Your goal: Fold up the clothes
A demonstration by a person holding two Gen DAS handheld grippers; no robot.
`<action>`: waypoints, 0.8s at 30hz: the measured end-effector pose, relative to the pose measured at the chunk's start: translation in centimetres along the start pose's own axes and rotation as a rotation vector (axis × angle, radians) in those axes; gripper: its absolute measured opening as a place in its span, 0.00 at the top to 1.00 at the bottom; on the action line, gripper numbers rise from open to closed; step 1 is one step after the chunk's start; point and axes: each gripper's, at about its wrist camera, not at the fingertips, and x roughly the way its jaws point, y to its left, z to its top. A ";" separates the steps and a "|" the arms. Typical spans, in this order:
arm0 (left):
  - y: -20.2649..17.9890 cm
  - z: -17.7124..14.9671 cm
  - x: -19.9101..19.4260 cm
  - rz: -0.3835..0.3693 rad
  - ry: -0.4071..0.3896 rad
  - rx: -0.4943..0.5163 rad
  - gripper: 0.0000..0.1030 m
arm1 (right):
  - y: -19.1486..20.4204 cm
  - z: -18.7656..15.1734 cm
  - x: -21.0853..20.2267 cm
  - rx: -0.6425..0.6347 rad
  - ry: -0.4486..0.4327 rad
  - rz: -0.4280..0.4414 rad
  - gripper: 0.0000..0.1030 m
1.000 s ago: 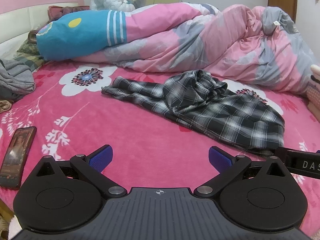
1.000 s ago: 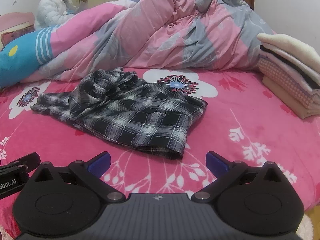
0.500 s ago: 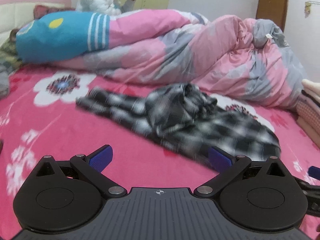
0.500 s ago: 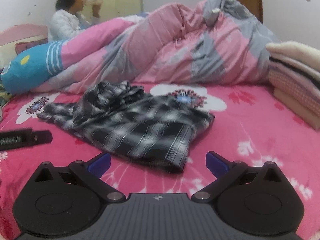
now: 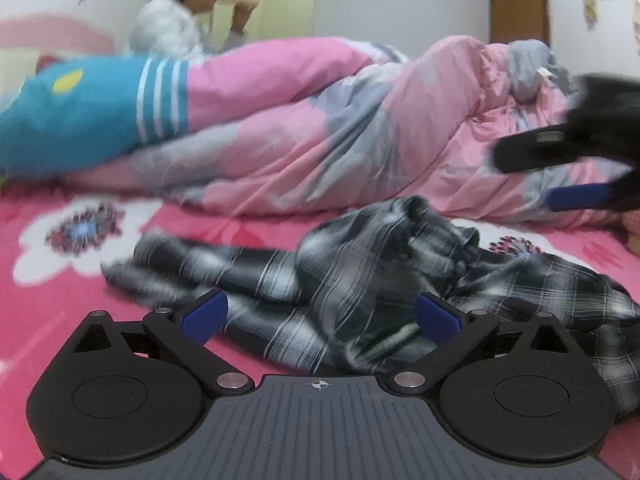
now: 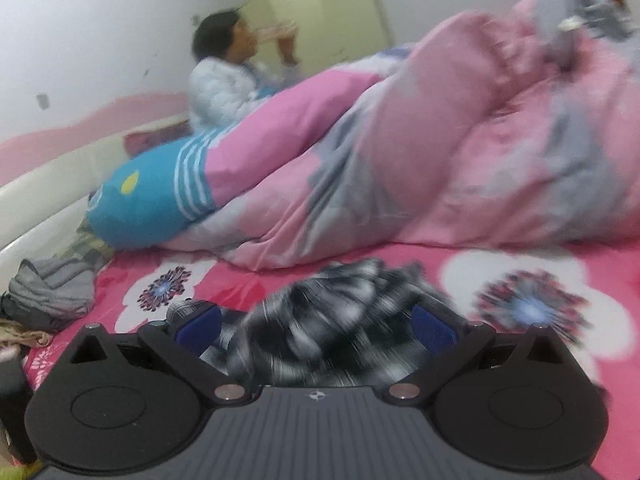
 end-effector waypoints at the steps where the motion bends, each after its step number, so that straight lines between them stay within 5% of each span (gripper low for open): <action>1: 0.2 0.1 0.0 -0.012 0.002 -0.011 0.05 | -0.1 0.6 1.8 -0.007 0.016 0.012 0.01; 5: 0.9 0.6 -0.3 -0.047 0.006 -0.040 0.06 | -1.8 1.7 7.9 0.058 0.114 0.026 0.12; 9: 0.8 0.5 -0.7 -0.036 0.018 -0.013 0.20 | -1.9 1.0 7.9 0.108 0.152 0.101 0.60; 11: 0.9 0.6 -0.9 -0.037 0.017 -0.014 0.20 | -1.5 0.6 6.7 0.119 0.141 0.153 0.72; 17: 4.3 1.8 -2.4 -0.066 -0.002 -0.177 0.19 | 1.6 -1.6 0.3 0.010 0.100 0.260 0.79; 24: 7.0 2.6 -4.5 -0.260 0.025 -0.257 0.17 | 8.4 -8.2 -5.6 -0.317 0.129 0.305 0.80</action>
